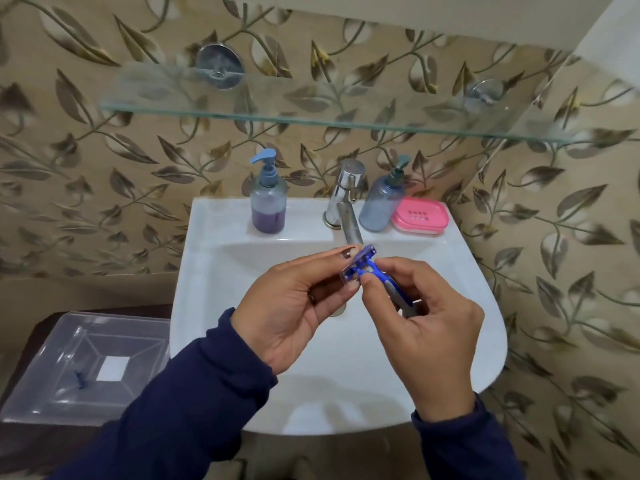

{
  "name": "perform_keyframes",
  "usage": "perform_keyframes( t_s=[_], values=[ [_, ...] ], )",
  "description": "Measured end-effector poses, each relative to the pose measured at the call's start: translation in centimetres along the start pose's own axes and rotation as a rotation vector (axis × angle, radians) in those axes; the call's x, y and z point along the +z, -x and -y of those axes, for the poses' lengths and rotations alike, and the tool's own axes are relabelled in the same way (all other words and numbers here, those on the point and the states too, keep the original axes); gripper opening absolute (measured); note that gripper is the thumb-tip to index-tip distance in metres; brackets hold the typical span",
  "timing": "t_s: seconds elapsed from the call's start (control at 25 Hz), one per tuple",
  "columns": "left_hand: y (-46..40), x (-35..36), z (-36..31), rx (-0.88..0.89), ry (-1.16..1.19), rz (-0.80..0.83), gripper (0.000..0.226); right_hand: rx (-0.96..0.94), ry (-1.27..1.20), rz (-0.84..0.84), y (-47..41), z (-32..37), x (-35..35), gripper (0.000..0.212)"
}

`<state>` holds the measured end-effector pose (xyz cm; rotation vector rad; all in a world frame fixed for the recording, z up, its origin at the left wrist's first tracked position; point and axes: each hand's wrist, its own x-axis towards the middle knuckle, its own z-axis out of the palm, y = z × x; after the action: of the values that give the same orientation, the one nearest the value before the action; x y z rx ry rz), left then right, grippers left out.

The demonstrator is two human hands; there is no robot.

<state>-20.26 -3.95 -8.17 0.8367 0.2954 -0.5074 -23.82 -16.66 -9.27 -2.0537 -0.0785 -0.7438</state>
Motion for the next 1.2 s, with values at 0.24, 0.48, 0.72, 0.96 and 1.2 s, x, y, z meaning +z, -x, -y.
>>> perform_keyframes(
  t_s=[0.24,0.48,0.72,0.96,1.2],
  values=[
    [-0.2,0.1,-0.7,-0.028,-0.006,0.006,0.024,-0.043,0.221,-0.003,-0.6,0.3,0.7,0.01],
    [-0.5,0.1,-1.4,-0.057,0.046,-0.029,0.013,-0.049,0.277,-0.061,-1.1,0.8,1.6,0.009],
    [-0.8,-0.2,-1.6,-0.059,0.048,-0.08,0.01,-0.101,0.329,-0.042,-1.5,1.0,1.8,0.011],
    [-1.0,-0.1,-1.7,-0.078,0.045,-0.067,0.01,-0.055,0.307,-0.003,-1.8,1.1,1.6,0.012],
    [-1.2,0.0,-1.5,-0.086,0.066,-0.073,0.011,-0.041,0.331,-0.036,-1.6,0.8,2.0,0.011]
  ],
)
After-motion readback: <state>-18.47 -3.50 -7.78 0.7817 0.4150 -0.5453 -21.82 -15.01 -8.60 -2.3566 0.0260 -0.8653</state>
